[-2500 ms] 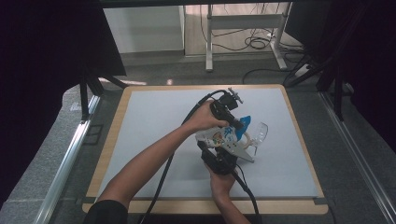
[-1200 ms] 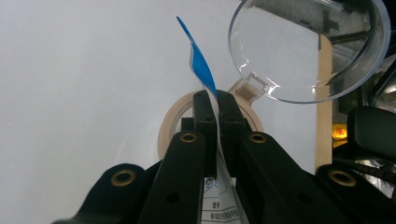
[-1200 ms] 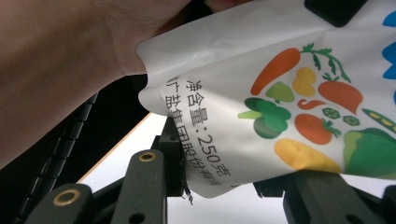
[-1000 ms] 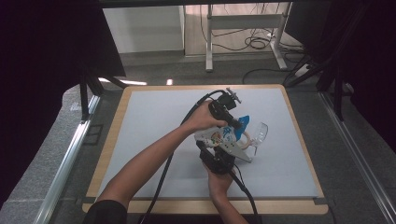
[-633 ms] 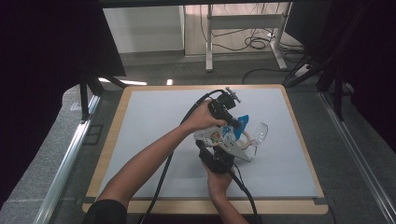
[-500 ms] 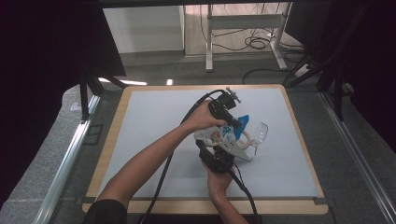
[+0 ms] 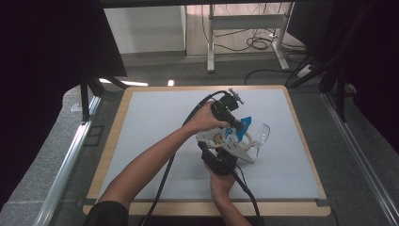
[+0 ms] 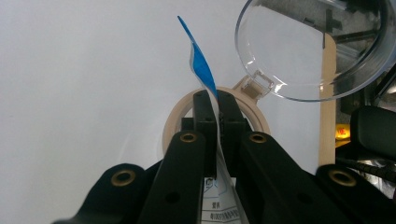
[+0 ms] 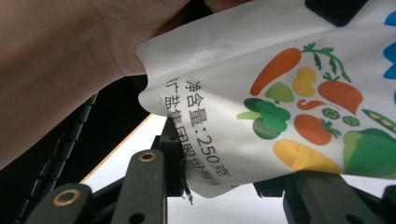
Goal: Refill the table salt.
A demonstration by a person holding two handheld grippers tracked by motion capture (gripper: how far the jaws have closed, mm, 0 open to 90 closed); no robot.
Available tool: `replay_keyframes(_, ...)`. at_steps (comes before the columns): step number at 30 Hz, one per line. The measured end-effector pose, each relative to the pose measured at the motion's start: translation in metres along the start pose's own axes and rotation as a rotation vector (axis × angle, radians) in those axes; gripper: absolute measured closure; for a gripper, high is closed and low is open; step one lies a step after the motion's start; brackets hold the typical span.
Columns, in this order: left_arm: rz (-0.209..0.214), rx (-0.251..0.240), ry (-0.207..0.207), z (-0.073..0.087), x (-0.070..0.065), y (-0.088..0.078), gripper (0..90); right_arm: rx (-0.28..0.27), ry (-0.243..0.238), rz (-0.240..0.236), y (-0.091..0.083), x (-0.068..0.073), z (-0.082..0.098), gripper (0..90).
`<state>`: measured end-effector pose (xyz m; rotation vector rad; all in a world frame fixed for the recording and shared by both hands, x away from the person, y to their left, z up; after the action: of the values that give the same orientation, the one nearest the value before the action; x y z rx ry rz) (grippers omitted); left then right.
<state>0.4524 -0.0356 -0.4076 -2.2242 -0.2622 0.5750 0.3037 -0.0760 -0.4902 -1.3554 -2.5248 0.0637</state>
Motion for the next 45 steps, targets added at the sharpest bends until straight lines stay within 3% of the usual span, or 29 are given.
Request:
replay_keyframes(24, 0.01, 0.003, 0.006, -0.0014, -0.0031, -0.0005, 89.6, 0.009, 0.005, -0.023, -0.0059, -0.0029, -0.0021, 62.7)
replay_keyframes(31, 0.007, 0.003, 0.008, -0.0043, -0.0059, -0.0013, 89.6, -0.005, 0.029, -0.021, -0.0068, -0.0023, -0.0037, 62.8)
replay_keyframes(45, -0.003, 0.008, 0.009, -0.0044, -0.0049, -0.0034, 89.6, -0.014, 0.031, -0.011, -0.0039, 0.0006, -0.0054, 62.9)
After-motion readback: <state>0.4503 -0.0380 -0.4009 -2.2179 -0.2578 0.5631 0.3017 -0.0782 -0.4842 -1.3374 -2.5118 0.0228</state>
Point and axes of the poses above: each handheld gripper's, and its own axes: y roughly forward along the jaws, z roughly out of its underside, x roughly to its left, the point moved 1 cm from there along y, roughly forward along the jaws, and after that the axes turned 8 degrees about -y, right-handed, at the moved point
